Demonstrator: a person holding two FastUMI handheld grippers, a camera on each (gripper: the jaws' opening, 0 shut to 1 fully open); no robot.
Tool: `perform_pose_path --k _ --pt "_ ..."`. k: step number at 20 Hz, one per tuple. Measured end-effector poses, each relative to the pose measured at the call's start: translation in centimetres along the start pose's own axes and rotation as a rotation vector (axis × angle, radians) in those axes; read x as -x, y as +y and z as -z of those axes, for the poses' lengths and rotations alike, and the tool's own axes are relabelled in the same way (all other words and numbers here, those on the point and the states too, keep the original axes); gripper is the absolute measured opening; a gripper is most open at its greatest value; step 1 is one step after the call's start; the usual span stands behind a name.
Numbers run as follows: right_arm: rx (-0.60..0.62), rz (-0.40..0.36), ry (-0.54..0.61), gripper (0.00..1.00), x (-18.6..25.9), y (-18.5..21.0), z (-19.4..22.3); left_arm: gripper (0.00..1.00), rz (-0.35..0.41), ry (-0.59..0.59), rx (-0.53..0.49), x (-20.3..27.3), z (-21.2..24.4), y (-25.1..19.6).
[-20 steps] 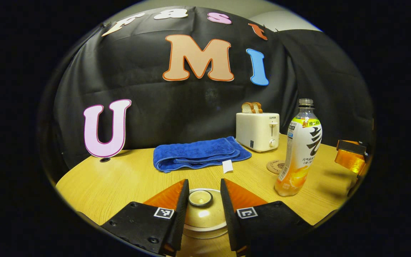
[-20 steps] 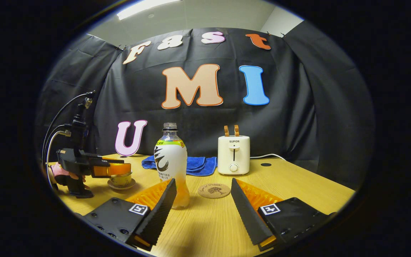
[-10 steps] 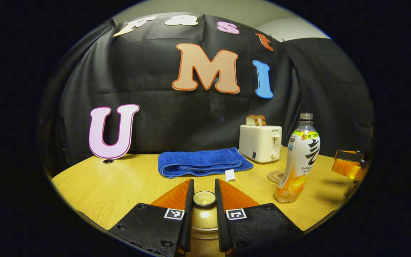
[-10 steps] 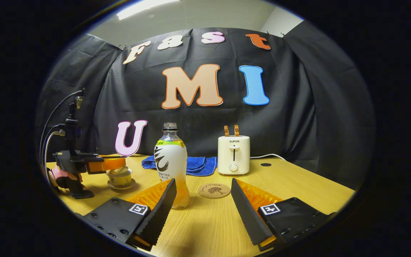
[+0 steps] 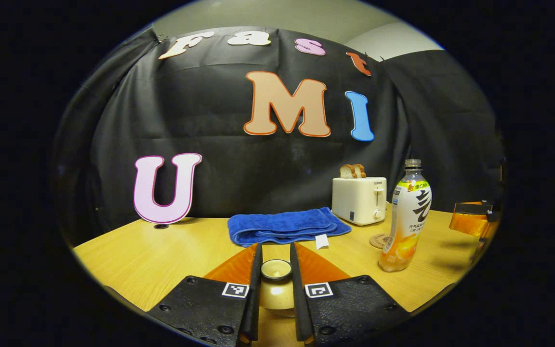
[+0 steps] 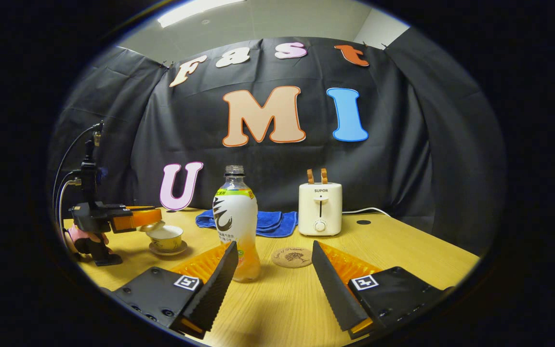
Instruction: Open the teacup lid with one hand, grasp the water bottle and pour water into the teacup with the other hand; after pouring, place the water bottle on the coaster and then close the teacup lid.
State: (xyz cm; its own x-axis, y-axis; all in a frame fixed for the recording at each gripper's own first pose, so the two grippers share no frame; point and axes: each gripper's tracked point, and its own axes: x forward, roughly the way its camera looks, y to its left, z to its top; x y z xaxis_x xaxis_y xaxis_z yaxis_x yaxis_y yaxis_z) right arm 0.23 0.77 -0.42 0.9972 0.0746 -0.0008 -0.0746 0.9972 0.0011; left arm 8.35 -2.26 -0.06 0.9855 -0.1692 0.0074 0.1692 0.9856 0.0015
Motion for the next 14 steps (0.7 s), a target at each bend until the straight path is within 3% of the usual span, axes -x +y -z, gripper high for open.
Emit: perform_pose_path --k 5,7,9,14 --pt "-0.002 -0.072 0.005 0.99 -1.2 1.8 0.0 0.27 -0.129 0.002 -0.004 3.1 0.0 4.9" --pt "-0.003 -0.093 0.007 0.95 -1.9 2.6 0.2 0.27 -0.175 0.0 -0.005 4.1 0.0 6.6" --pt "-0.002 -0.108 0.009 0.99 -2.6 3.3 0.2 0.27 -0.201 0.002 -0.005 4.9 0.0 7.5" --pt "-0.005 -0.139 0.023 0.97 -4.6 5.0 0.6 0.27 -0.223 0.002 -0.006 5.8 -0.1 8.6"
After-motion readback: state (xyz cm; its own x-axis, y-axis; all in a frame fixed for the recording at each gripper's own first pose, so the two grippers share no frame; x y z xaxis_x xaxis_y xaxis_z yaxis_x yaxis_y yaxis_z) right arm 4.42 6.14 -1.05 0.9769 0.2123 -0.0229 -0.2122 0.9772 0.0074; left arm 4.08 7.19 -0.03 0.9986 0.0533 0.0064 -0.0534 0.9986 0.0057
